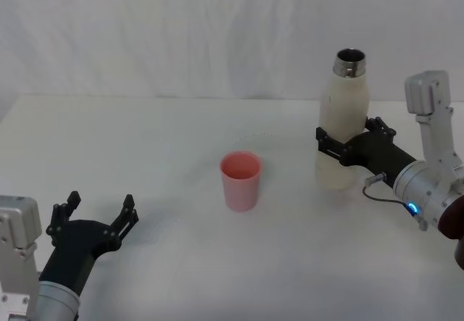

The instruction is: Grasp the thermos with one hand and pour water into the cup lid.

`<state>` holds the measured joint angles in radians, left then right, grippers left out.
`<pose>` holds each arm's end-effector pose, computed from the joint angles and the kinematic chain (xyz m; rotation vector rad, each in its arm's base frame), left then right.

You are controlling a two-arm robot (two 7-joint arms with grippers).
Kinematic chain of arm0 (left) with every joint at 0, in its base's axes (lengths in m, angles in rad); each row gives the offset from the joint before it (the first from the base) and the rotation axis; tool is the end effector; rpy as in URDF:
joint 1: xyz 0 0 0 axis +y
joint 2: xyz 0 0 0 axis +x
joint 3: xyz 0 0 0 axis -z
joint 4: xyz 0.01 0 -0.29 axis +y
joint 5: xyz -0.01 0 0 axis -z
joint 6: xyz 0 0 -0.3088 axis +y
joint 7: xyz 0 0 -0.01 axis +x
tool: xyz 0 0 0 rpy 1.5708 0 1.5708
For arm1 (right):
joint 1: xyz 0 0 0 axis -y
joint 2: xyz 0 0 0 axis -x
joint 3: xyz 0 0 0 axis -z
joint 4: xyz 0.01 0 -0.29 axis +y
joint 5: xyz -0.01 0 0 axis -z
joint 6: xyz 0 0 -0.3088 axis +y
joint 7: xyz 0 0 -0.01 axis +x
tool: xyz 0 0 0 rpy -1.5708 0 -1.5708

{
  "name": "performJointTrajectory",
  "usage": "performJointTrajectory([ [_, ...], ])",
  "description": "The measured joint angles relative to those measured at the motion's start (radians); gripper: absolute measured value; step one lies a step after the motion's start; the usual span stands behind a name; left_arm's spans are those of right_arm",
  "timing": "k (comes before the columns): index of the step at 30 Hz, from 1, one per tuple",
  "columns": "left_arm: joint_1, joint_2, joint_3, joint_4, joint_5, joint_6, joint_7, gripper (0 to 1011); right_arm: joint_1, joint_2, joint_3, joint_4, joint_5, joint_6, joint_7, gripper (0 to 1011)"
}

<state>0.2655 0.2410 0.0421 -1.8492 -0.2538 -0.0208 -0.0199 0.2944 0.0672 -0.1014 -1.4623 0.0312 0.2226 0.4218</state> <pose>0.2530 0.0376 -0.2852 -0.0380 0.0140 1.4460 0.4079 0.0103 -0.2296 -0.0805 -0.0002 -1.0664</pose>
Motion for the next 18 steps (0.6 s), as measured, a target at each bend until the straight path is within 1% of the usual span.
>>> performJointTrajectory([
  [5, 0.000, 0.000, 0.000, 0.000, 0.000, 0.000, 0.000, 1001, 0.009, 0.003, -0.005, 0.016, 0.017, -0.004, 0.000, 947],
  [18, 0.000, 0.000, 0.000, 0.000, 0.000, 0.000, 0.000, 1001, 0.034, 0.014, -0.033, 0.065, 0.056, -0.020, -0.002, 946],
])
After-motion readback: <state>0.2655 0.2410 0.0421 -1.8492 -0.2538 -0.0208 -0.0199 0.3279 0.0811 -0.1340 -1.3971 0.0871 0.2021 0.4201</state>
